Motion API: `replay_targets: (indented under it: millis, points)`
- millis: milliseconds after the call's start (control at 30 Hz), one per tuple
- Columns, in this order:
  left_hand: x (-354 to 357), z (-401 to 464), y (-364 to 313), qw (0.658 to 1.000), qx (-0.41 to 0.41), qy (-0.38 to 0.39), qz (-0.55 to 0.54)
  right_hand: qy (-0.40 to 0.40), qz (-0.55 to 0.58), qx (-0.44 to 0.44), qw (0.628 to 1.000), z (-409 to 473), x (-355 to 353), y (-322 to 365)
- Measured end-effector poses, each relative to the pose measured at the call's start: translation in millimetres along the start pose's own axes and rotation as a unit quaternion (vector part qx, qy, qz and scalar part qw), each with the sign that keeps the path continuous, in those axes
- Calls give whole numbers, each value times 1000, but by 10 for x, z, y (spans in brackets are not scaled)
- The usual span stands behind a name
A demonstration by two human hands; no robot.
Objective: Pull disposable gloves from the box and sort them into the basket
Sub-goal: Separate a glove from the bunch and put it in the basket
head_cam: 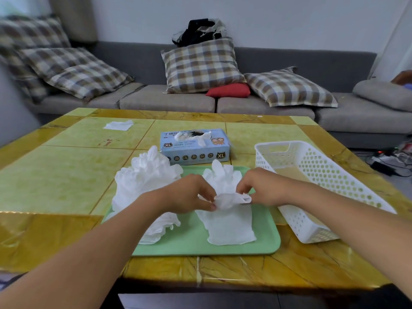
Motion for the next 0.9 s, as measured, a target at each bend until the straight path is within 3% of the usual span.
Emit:
replay_targets:
  millis: [533,767,900]
  points:
    - [371,-64,-212,981,-10,160,107,172,-71,2,983,-217,310,297]
    - [428,-27,-274,976,-1,162,145,198,-129,-3,972,-258,437,429]
    - [459,-32,-269,975,-7,168,145,163,-139,-9,977,-179,514,442]
Point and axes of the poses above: each hand's wrist, its own z-axis towards the middle knuckle, its own x-axis out of the palm, y = z × x, the point moved 9 cm from there along z, towards the middle knuckle, and after that the axes turned 15 degrees about y, right-handed, at the moved point
